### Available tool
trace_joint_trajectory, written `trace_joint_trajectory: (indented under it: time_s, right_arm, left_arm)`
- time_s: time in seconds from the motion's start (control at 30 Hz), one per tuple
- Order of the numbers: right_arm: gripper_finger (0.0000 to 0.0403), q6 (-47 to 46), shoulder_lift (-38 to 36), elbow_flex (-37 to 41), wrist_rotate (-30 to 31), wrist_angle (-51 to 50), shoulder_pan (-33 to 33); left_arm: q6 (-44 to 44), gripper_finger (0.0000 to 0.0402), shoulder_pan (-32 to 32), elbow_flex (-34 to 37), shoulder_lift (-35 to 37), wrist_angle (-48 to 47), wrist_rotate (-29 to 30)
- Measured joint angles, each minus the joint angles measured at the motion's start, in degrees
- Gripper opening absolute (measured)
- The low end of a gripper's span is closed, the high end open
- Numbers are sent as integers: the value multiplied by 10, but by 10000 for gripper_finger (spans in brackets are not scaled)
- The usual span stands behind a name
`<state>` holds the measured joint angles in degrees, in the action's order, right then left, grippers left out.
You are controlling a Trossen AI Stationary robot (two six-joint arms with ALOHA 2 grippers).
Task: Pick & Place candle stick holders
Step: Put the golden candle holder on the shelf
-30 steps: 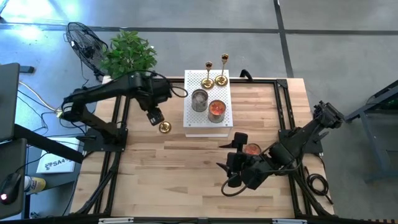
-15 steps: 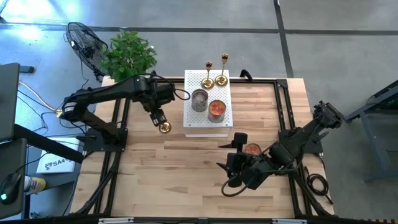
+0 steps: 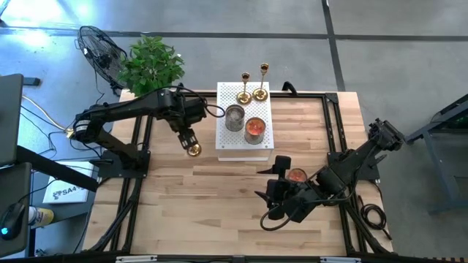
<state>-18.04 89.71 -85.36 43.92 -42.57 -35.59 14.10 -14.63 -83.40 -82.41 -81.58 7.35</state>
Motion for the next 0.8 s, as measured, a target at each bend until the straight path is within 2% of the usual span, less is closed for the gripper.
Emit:
trace_joint_trajectory:
  time_s: [0.8]
  right_arm:
    - [287,-10,0,0,0,0,0]
  left_arm:
    - [44,179,0,0,-21,24,-9]
